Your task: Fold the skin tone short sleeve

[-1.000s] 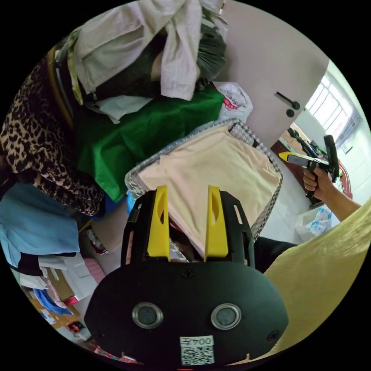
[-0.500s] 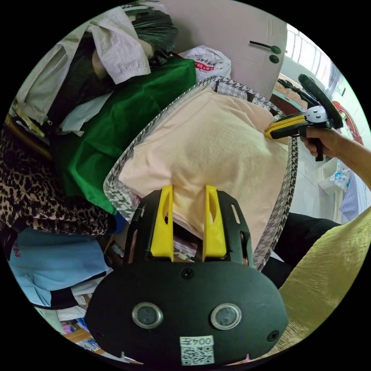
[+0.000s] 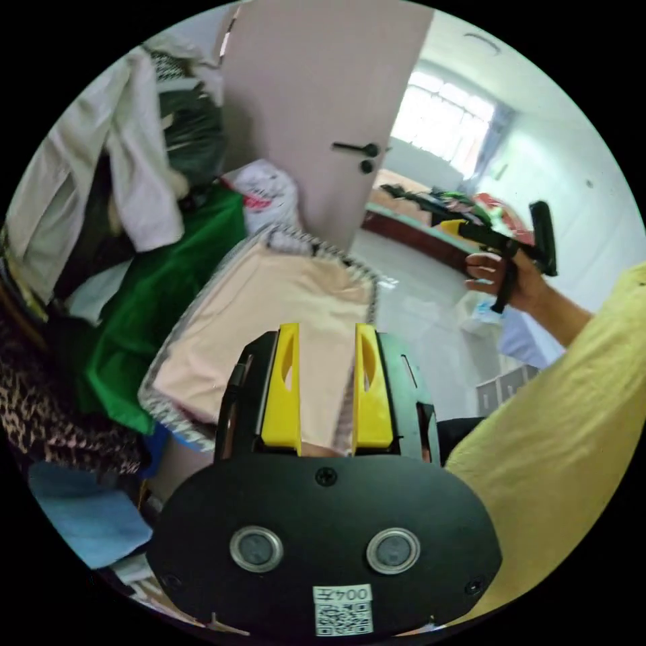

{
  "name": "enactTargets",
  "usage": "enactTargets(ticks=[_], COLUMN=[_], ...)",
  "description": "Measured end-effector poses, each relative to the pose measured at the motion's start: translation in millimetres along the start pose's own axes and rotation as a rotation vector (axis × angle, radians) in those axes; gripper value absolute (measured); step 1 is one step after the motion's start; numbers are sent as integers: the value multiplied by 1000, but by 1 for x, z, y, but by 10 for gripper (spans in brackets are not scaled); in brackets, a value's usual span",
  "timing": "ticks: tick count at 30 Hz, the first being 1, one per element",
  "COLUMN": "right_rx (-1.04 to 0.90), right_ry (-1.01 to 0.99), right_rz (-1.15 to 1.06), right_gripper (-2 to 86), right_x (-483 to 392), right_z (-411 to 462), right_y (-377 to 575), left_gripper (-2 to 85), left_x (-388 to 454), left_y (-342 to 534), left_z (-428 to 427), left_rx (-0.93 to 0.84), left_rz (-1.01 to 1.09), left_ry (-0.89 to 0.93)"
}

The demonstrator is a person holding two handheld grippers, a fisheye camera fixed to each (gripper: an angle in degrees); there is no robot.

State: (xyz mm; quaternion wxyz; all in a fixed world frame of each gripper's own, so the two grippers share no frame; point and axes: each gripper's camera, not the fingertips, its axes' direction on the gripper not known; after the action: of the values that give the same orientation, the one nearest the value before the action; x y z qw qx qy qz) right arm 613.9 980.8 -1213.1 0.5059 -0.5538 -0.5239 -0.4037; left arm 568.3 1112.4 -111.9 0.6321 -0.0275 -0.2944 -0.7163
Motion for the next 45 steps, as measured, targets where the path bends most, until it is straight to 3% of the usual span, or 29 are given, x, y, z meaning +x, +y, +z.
enactTargets(ticks=[4, 9, 12, 17, 24, 31, 40, 45], right_rx=[164, 281, 281, 487, 617, 797, 834, 749], right_ry=[91, 454, 657, 991, 1259, 1429, 1682, 1731], right_rz=[159, 417, 575, 905, 1268, 1546, 1716, 1783], right_gripper=[70, 63, 56, 73, 52, 53, 66, 68], right_x=[6, 3, -17, -98, -212, -282, -297, -276], right_z=[-183, -388, -508, -704, -838, -932, -1113, -1243], right_y=[1, 47, 84, 160, 170, 102, 13, -14], left_gripper=[105, 92, 90, 95, 99, 98, 96, 91], left_x=[63, 181, 290, 490, 660, 800, 952, 1017], left_y=[-36, -76, -84, -53, 36, 131, 187, 192], left_z=[46, 150, 216, 309, 394, 489, 636, 723], left_rx=[48, 55, 18, -45, -193, -357, -403, -479], left_rz=[153, 309, 475, 757, 1000, 1303, 1415, 1373], left_ry=[231, 507, 601, 852, 1081, 1235, 1375, 1422])
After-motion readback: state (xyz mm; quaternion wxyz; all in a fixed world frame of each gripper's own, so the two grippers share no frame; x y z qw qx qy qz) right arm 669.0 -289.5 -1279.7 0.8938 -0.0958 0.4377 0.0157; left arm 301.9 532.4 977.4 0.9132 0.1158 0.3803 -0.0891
